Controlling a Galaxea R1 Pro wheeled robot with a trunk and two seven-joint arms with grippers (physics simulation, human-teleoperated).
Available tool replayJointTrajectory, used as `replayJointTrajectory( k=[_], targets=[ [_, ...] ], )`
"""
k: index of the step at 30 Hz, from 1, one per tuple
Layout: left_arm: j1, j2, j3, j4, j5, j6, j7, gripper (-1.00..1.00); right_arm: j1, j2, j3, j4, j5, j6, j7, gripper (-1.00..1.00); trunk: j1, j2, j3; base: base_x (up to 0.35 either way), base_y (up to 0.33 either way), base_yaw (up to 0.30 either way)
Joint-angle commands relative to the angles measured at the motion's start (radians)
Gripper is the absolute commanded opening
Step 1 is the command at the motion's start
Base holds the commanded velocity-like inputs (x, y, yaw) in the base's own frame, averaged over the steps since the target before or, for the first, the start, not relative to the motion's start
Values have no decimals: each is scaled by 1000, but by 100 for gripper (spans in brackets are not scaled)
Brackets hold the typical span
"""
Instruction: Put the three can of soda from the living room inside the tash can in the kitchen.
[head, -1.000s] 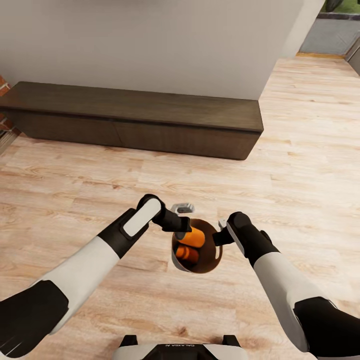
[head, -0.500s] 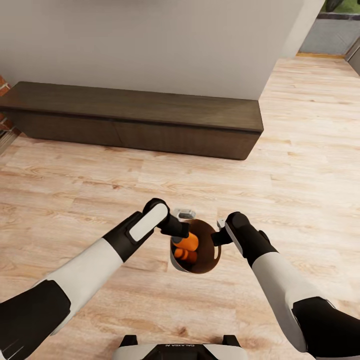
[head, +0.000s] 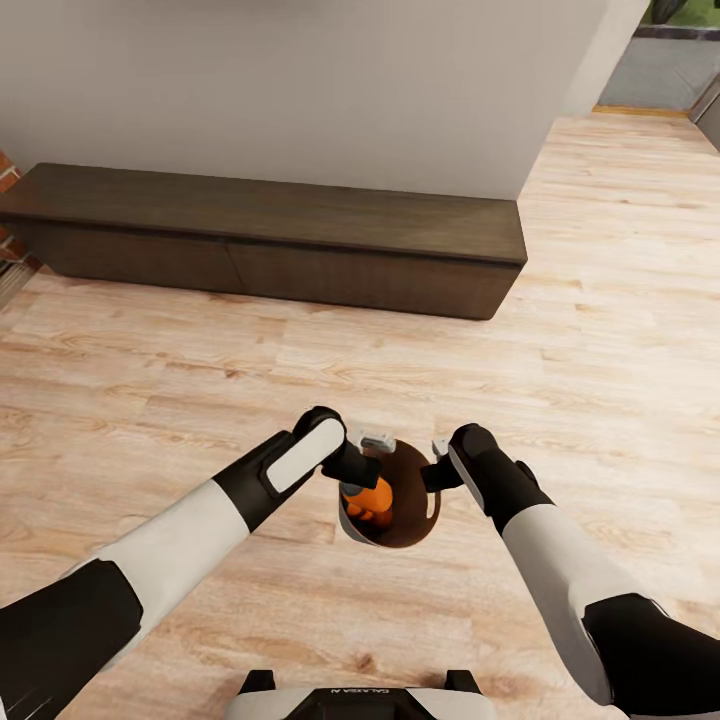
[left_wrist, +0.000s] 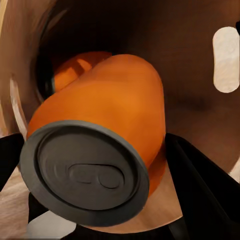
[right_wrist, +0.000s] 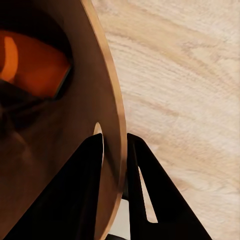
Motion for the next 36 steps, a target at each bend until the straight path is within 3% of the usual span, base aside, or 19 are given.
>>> replayJointTrajectory(
  k=[1,6,7,12,20,29,36],
  targets=[
    [0,0,-6,6,-9,3,7,-100,0,0,-1,0,-31,2,7,-100,0,0,0,0,0,0],
    [0,-1,-15,18,-10,3,18,-100,0,2,-1,0,-31,2,7,-100,0,0,0,0,0,0],
    [0,-1,-15,19,-10,3,19,100,0,3,-1,0,-31,2,7,-100,0,0,0,0,0,0],
    [0,-1,-17,22,-13,3,21,100,0,4,15,0,-31,2,7,-100,0,0,0,0,0,0],
    [2,-1,-15,21,-95,3,18,100,0,5,26,0,-31,2,7,-100,0,0,0,0,0,0],
    [3,9,-12,4,-106,3,17,100,0,4,27,0,-31,2,7,-100,0,0,0,0,0,0],
    [9,21,-3,-113,-106,3,13,100,0,4,27,0,-31,2,7,-100,0,0,0,0,0,0]
  ],
)
